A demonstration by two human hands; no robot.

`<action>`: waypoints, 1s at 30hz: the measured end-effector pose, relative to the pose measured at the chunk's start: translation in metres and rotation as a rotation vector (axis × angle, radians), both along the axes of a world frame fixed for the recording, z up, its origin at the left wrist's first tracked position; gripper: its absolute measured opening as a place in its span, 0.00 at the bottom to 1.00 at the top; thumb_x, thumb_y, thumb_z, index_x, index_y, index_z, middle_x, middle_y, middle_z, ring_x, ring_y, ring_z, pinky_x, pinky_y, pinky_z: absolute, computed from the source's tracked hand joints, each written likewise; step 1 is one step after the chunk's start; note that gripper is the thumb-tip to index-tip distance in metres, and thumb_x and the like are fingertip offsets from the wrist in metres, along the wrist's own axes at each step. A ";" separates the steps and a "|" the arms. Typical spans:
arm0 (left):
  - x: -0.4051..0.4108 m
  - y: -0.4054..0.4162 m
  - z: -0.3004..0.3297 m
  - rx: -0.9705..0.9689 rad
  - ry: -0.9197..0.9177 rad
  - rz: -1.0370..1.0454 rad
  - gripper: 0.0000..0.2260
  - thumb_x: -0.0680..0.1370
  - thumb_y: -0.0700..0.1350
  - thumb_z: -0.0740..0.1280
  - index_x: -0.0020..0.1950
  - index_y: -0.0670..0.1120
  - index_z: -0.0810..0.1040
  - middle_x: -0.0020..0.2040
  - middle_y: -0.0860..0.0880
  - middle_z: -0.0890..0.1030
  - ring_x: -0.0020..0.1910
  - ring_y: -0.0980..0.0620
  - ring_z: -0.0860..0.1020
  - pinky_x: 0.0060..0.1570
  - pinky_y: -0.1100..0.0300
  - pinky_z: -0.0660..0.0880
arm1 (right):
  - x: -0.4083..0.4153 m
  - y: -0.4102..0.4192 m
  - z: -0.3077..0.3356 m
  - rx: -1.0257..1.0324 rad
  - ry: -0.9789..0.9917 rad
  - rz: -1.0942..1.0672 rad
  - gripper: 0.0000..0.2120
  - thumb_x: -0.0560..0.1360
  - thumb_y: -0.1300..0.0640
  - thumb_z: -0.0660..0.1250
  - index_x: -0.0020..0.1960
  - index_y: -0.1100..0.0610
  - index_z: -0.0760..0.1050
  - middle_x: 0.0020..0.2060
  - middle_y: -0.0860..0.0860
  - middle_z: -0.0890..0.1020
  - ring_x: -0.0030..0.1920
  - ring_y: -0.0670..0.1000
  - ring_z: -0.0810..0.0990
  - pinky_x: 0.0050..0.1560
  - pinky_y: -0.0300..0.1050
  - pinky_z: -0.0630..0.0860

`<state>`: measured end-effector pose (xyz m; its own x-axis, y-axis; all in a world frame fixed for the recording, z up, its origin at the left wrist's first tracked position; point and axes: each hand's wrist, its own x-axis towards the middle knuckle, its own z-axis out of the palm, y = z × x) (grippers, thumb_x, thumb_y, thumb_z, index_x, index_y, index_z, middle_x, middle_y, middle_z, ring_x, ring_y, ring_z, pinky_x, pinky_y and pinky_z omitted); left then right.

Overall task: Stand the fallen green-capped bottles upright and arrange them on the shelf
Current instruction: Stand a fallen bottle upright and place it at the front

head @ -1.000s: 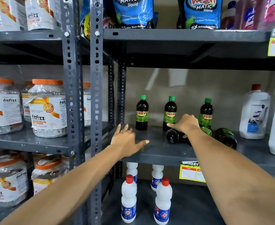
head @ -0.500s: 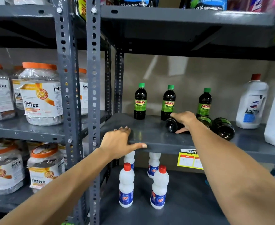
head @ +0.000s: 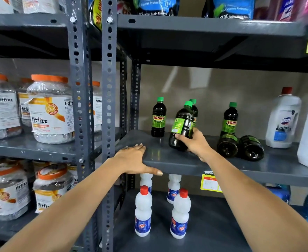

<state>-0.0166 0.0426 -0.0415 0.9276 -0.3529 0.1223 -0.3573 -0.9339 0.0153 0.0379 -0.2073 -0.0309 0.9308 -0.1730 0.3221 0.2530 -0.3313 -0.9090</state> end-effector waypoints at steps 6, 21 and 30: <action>-0.001 0.000 -0.006 0.011 -0.056 0.009 0.59 0.60 0.82 0.56 0.79 0.45 0.49 0.80 0.47 0.50 0.77 0.47 0.53 0.73 0.49 0.53 | -0.004 0.021 -0.001 -0.085 -0.013 0.181 0.33 0.70 0.60 0.76 0.70 0.55 0.64 0.59 0.49 0.79 0.62 0.48 0.76 0.65 0.46 0.70; -0.005 -0.001 -0.009 -0.038 -0.131 0.028 0.57 0.59 0.82 0.57 0.77 0.46 0.59 0.77 0.49 0.61 0.73 0.45 0.62 0.67 0.49 0.63 | 0.013 0.026 -0.001 0.055 0.125 0.188 0.29 0.64 0.62 0.76 0.64 0.56 0.74 0.57 0.51 0.83 0.61 0.52 0.79 0.69 0.52 0.69; -0.004 0.000 -0.009 -0.069 -0.143 0.019 0.55 0.60 0.81 0.59 0.76 0.46 0.60 0.77 0.49 0.62 0.73 0.46 0.63 0.67 0.50 0.64 | 0.006 0.029 -0.001 0.063 0.056 0.181 0.28 0.67 0.69 0.73 0.66 0.57 0.73 0.55 0.51 0.83 0.62 0.53 0.78 0.65 0.47 0.69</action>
<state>-0.0205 0.0422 -0.0503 0.9054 -0.3222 0.2764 -0.3431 -0.9388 0.0297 0.0436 -0.1784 -0.0315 0.9647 -0.0199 0.2627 0.2516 -0.2268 -0.9409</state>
